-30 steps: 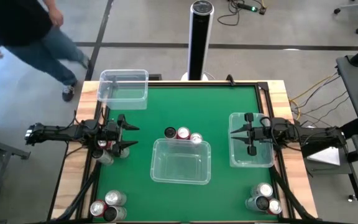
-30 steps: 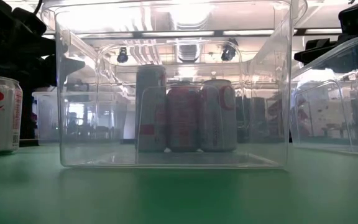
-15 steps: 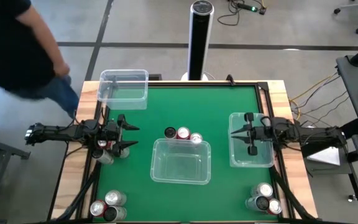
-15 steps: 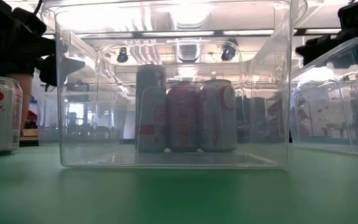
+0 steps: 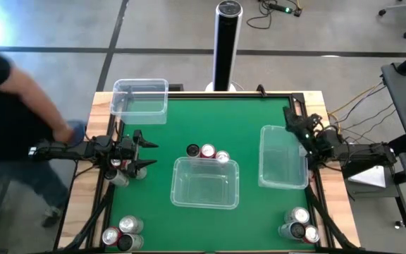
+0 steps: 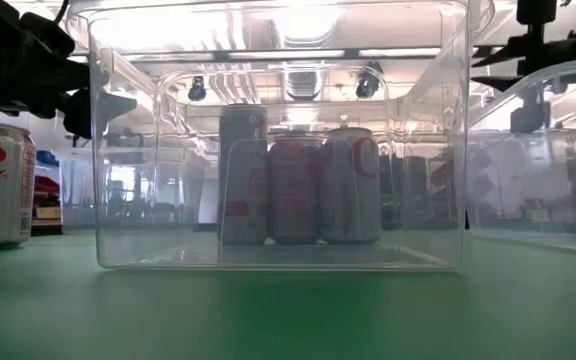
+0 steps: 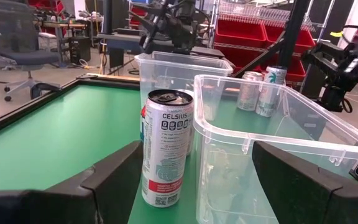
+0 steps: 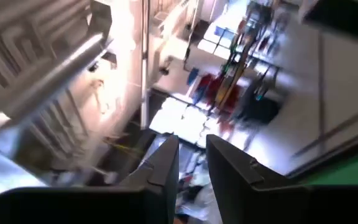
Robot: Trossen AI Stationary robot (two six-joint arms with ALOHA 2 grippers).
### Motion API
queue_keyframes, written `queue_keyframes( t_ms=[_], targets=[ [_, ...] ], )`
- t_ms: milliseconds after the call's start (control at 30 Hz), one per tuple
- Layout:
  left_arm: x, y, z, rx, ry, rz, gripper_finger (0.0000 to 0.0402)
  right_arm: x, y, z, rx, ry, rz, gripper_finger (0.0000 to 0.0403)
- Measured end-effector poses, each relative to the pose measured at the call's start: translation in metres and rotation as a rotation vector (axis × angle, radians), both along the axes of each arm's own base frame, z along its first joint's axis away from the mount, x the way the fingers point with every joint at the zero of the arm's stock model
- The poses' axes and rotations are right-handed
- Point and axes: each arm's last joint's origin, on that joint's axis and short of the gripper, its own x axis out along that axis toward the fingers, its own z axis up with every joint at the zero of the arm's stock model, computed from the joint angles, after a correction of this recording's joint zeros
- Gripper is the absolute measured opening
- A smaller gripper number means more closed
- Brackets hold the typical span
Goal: Sort soda cans
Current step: Move the bottom right transparent bin to the top right of the table
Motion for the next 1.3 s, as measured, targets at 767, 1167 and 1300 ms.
queue_keyframes(
  t_ms=[767, 1167, 1300],
  targets=[
    [0.000, 0.000, 0.000, 0.000, 0.002, 0.000, 0.0288, 0.100, 0.035, 0.103, 0.287, 1.513, 0.733, 0.0190],
    [0.000, 0.000, 0.000, 0.000, 0.002, 0.000, 0.0288, 0.122, 0.052, 0.076, 0.520, 1.412, 0.607, 0.0281],
    [0.000, 0.000, 0.000, 0.004, 0.003, 0.001, 0.0288, 0.134, 0.054, 0.048, 0.593, 1.480, 0.548, 0.0270]
  ],
)
